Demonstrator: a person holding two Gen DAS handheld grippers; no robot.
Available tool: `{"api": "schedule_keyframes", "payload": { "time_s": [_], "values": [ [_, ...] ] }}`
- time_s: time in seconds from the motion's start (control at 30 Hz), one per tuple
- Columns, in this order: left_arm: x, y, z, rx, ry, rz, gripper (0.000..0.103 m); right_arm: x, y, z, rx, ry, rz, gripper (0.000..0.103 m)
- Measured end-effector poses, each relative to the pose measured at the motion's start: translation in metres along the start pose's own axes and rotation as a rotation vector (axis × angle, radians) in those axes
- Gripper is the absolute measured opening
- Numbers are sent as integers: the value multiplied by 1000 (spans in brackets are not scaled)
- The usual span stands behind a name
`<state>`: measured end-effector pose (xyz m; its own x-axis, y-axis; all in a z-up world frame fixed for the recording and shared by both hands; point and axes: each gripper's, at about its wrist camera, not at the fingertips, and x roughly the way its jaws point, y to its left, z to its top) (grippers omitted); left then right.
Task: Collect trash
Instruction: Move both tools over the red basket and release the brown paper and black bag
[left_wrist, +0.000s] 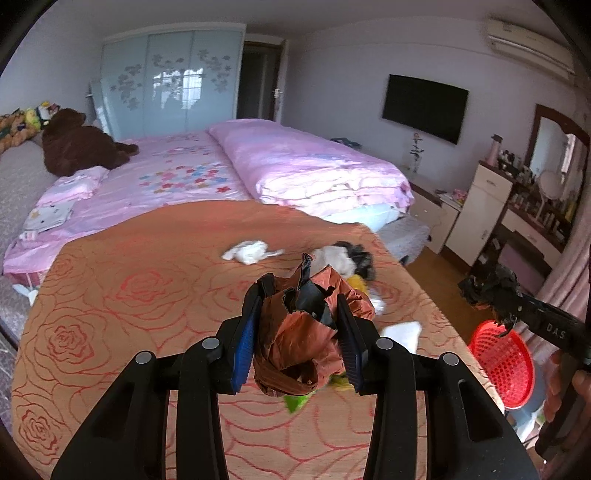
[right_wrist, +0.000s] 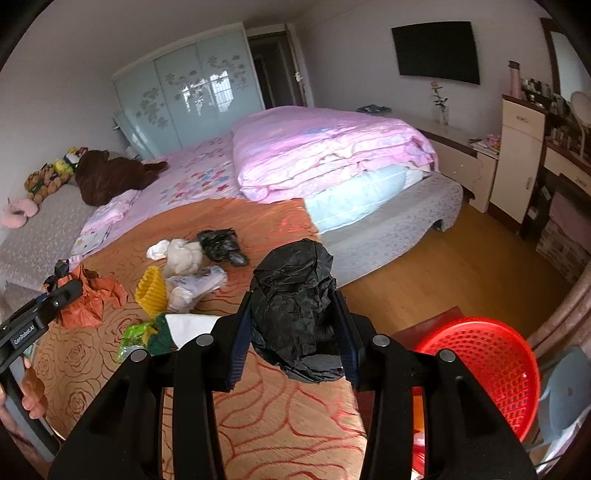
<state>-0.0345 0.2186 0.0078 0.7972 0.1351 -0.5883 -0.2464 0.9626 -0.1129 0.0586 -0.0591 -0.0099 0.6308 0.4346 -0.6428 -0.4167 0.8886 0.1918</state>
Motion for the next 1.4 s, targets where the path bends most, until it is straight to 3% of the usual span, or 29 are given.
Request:
{"api": "schedule_keyframes", "payload": {
  "time_s": [0.5,1.0,1.4],
  "values": [
    [17,-108,-6,190,44,-172,38,-42,-64,-14,81,-29,-122,40],
    [33,-187,-14,317,96,-319,38,-78,-118,-41,149,-23,-243,40],
    [69,-262,-43,444,224,-445,39,-79,-156,-63,256,7,-260,40]
  ]
}}
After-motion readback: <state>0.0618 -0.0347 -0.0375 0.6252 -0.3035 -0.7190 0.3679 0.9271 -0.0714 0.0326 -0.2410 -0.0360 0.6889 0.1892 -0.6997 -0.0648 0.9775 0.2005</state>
